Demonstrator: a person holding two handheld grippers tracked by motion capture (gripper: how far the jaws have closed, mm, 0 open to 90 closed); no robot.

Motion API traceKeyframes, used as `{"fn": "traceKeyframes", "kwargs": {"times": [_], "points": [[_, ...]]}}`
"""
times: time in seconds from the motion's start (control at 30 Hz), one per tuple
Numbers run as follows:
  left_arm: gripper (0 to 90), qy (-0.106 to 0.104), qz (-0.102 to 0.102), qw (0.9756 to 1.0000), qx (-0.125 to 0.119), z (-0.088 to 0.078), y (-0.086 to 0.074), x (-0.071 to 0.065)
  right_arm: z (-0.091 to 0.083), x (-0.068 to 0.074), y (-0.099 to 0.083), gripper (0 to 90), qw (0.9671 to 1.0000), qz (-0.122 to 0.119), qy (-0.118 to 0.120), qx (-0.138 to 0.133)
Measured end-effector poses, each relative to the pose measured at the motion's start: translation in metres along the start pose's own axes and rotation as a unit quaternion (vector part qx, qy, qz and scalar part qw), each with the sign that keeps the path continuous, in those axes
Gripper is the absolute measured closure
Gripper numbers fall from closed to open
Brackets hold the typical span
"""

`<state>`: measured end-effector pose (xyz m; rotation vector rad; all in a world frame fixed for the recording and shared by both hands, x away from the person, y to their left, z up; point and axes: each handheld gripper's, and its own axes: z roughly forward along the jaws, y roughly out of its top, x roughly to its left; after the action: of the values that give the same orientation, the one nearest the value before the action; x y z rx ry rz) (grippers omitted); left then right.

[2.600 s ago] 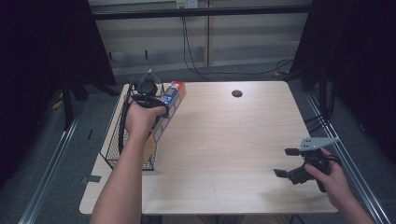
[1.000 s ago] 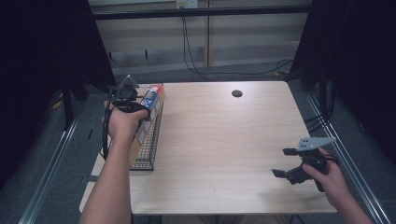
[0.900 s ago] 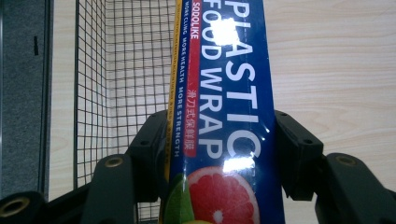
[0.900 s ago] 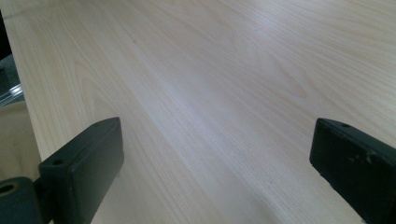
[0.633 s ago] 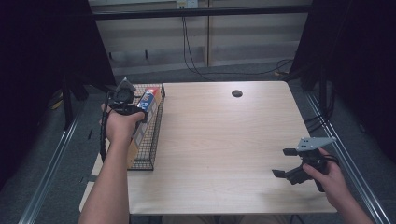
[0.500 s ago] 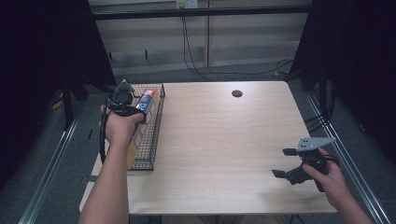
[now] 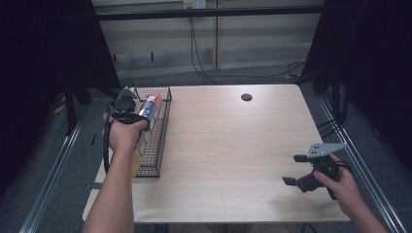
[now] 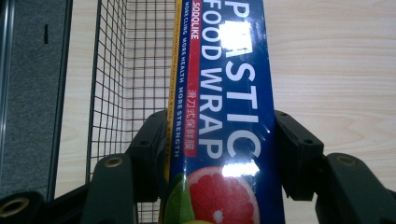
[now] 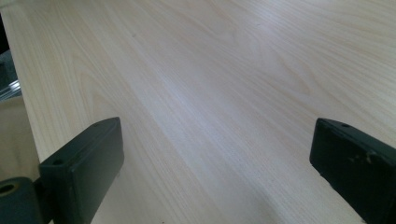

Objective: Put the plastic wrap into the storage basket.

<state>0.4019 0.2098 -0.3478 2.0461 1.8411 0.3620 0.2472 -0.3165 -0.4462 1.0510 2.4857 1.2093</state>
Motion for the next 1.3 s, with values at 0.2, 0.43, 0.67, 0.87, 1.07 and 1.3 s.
{"fn": "traceKeyframes", "kwargs": {"times": [0.2, 0.43, 0.67, 0.87, 1.07, 1.3], "points": [[43.9, 0.003, -0.005, 1.0, 0.006, 0.008, -0.004, 0.006, 0.0, 0.0, 0.0, 2.8, 1.0, 0.002, -0.002, 0.001], [43.8, 0.01, -0.012, 0.9999, 0.006, 0.013, -0.006, 0.013, 0.003, 0.0, 0.0, 2.8, 1.0, 0.002, 0.002, 0.004], [43.7, 0.014, -0.017, 0.9997, 0.005, 0.017, -0.007, 0.014, 0.004, 0.0, 0.0, 2.8, 1.0, 0.0, 0.002, 0.006], [43.7, 0.014, -0.024, 0.9996, 0.009, 0.024, -0.007, 0.015, 0.004, 0.001, 0.0, 2.8, 1.0, -0.001, 0.001, 0.007], [43.6, 0.017, -0.031, 0.9993, 0.009, 0.03, -0.005, 0.016, 0.005, -0.001, 0.0, 2.8, 1.0, -0.002, 0.002, 0.006], [43.6, 0.023, -0.033, 0.9992, 0.004, 0.034, -0.001, 0.017, 0.004, -0.001, -0.001, 2.8, 1.0, -0.001, -0.001, 0.006]]}}
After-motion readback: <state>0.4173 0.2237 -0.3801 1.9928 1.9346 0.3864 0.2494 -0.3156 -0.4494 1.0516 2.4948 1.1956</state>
